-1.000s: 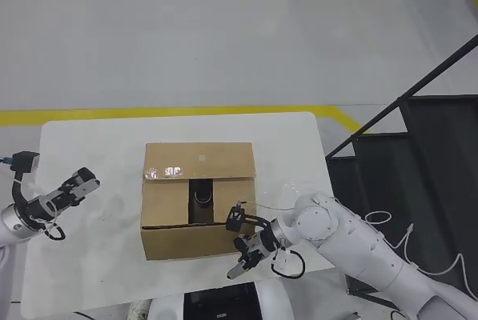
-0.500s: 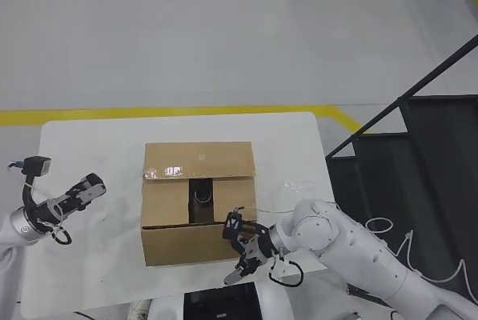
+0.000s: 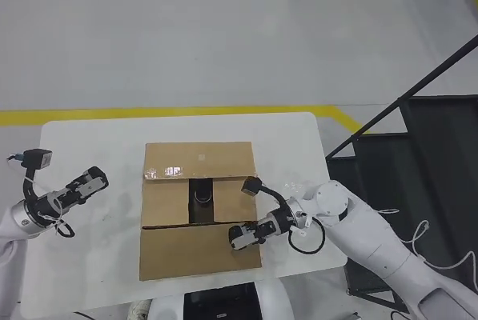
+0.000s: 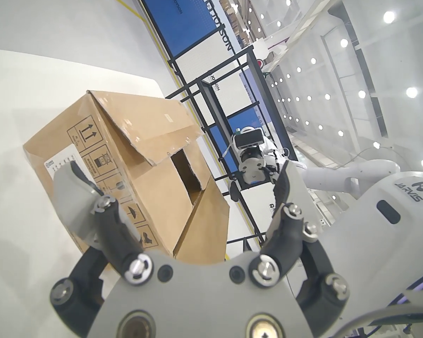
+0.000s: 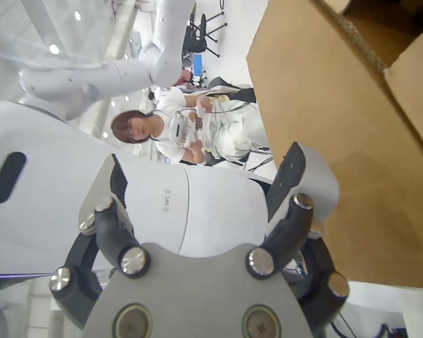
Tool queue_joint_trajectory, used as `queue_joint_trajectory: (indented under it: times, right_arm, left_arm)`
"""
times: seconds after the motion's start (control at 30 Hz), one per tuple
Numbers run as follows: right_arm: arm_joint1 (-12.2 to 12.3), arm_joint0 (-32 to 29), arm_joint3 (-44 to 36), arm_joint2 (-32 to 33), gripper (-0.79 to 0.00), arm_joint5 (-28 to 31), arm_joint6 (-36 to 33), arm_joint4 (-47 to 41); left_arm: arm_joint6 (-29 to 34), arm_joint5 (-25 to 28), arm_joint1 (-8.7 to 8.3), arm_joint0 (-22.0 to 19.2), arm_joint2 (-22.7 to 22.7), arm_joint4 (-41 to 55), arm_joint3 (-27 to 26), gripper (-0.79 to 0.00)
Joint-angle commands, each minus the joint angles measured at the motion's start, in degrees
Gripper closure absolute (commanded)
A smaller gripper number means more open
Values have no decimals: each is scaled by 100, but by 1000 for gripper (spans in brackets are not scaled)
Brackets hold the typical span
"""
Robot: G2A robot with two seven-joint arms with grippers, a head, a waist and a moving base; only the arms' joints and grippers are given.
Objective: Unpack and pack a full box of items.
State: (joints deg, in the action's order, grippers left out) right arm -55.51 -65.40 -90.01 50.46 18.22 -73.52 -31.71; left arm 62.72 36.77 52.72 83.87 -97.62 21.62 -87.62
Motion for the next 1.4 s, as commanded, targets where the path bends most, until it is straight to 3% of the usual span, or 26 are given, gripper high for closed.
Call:
queue_joint_trajectory:
  times: [0.0,0.17,0.47,0.9,1.17,1.37]
  right_arm:
    - [-50,149,323,-51,-785,-107,56,-164]
    - [-194,376,1068,-44,-785,110,472,-826]
    - [-322,725,2158,49,-785,132,1209,-648]
    - [-439,1003,2261,350,-785,694,1203,-974]
    - [-655,1430,2406,181,-785,1147,1164,-1127]
    - [-911,2082,2965,-65,-785,1616,1571,-857]
  left_arm:
    - [-19,-17,-13,67,-67,-39,10,-785]
    - [-67,-43,-35,133,-156,-98,20,-785]
    - [-139,-76,-56,55,-129,-151,28,-785]
    - [-159,-127,-79,-6,-11,-203,30,-785]
    - [-143,-125,-97,6,18,-218,38,-785]
    - [-140,-130,-111,27,23,-202,23,-785]
